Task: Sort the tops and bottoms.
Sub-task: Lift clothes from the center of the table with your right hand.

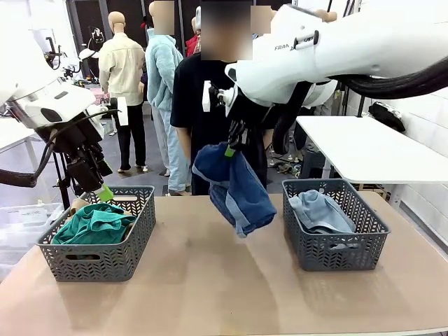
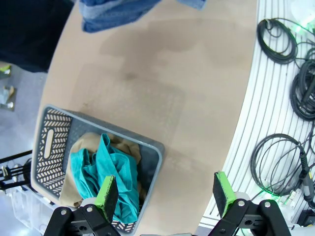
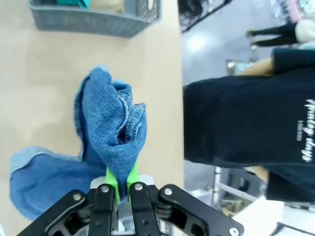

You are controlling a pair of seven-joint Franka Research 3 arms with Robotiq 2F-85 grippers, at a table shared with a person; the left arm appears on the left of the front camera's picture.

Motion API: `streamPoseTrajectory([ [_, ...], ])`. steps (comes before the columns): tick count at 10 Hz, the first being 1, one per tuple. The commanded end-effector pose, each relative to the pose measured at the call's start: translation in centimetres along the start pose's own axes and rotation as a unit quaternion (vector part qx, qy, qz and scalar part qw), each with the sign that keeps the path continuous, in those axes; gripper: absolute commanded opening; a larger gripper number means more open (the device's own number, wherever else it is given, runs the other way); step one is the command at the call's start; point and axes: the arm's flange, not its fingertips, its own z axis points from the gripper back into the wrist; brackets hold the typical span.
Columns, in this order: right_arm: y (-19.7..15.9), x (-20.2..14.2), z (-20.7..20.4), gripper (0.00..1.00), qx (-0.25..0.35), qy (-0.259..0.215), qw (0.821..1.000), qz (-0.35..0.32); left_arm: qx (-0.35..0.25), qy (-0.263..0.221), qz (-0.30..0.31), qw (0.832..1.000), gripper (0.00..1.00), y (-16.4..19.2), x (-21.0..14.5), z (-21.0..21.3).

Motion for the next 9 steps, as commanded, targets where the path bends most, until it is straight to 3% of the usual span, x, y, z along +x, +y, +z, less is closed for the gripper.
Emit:
streamPoseTrajectory([
  [1,-0.4,1.4,2.1,0.0,-0.06,0.015,0.998,0.004,-0.003,0.002,-0.003,1.0,1.0,0.1,-0.3,0.1],
  [5,-1.7,1.9,4.6,0.0,-0.121,0.016,0.992,-0.025,-0.003,0.002,-0.003,1.0,1.0,0.1,-0.3,0.1],
  [6,-1.0,1.9,5.2,0.0,-0.088,0.015,0.996,-0.003,-0.003,0.002,-0.003,1.0,1.0,0.1,-0.3,0.1],
  [9,-1.0,1.9,5.2,0.0,-0.088,0.015,0.996,-0.003,-0.003,0.002,-0.003,1.0,1.0,0.1,-0.3,0.1],
])
